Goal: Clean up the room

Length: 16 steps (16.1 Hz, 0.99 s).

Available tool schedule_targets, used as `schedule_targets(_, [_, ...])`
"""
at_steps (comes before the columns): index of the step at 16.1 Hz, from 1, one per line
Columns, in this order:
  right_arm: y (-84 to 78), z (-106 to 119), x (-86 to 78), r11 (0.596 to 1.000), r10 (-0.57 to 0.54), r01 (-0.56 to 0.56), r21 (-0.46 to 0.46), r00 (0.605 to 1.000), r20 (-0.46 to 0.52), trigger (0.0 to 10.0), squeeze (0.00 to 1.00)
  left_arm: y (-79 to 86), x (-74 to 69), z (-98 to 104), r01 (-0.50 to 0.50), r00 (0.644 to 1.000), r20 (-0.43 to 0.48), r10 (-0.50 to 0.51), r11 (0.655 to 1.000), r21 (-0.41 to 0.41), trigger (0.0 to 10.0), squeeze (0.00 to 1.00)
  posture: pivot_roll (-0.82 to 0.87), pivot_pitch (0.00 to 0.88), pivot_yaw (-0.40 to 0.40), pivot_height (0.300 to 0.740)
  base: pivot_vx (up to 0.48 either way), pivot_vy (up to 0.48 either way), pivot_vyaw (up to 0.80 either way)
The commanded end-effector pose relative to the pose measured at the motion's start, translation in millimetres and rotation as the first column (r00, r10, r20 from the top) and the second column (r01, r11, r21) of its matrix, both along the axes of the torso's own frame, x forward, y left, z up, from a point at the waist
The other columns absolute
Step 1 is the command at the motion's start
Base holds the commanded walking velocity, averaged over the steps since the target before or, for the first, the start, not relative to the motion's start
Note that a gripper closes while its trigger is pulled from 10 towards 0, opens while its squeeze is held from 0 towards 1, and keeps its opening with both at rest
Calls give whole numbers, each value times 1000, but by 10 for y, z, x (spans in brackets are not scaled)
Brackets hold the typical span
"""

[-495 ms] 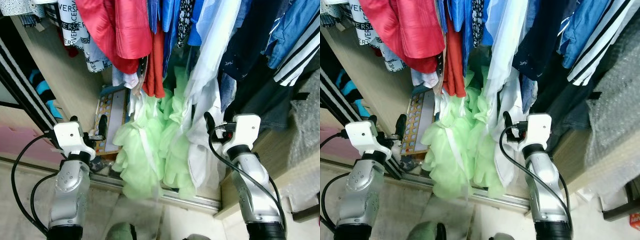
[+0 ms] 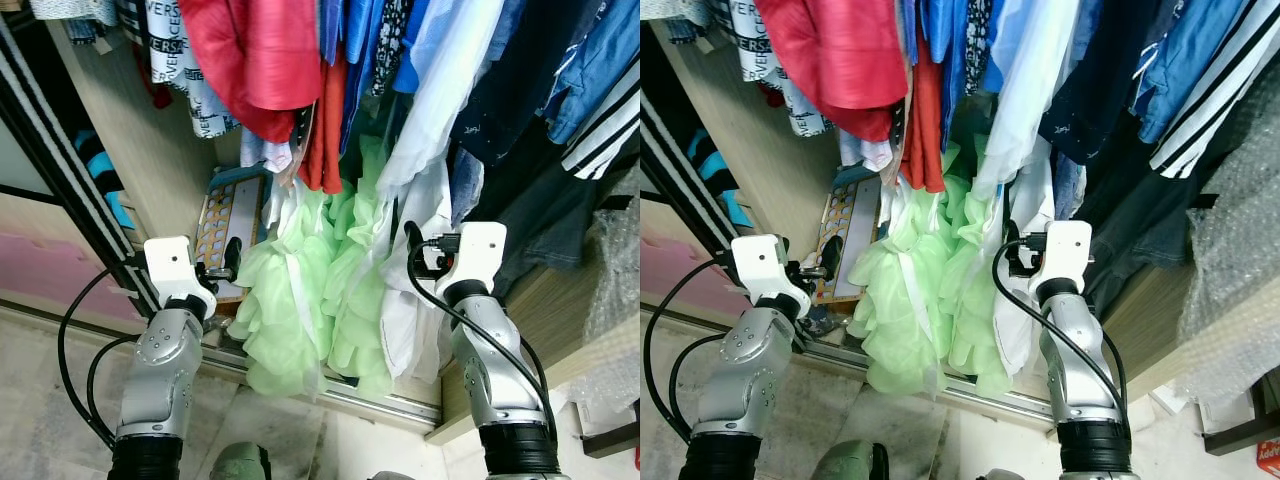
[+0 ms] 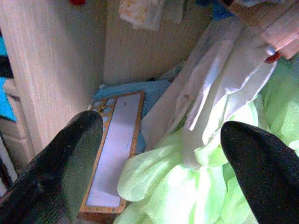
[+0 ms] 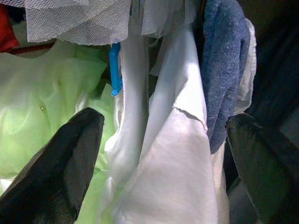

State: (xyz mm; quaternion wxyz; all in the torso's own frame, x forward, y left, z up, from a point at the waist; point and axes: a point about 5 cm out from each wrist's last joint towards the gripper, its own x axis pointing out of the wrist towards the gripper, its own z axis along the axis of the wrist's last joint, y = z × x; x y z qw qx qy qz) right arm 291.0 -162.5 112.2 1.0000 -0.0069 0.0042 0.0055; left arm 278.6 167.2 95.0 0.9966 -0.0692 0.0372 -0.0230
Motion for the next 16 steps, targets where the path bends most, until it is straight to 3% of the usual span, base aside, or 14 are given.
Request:
schedule_targets(1, [-14,77,-22,1000,7,-7,-19,999,33,10000,0,20,-17,76,2,999,47,-5,998,61,10000,0,48,0,-34,740,0,0,406])
schedule_targets(6, [-180,86,-303,998,9,-6,-69,999,40,10000,0,163,-383,18,2,1000,19,-4,996,90,10000,0,51,0,-31,740,0,0,0])
schedule_targets(8, [-228,61,-375,997,-10,13,-77,1000,28,10000,0,163,-431,1,0,1000,16,-2,995,98,10000,0,55,0,-33,740,0,0,0])
schedule_targets(11, [-183,88,-408,993,8,-3,-114,999,40,10000,0,83,-389,31,31,999,31,-35,994,109,10000,0,40,0,-27,740,0,0,148])
schedule_targets(16, [-168,117,-383,992,3,3,-123,999,50,10000,0,33,-232,124,59,994,87,-68,993,106,10000,0,14,0,-22,740,0,0,800])
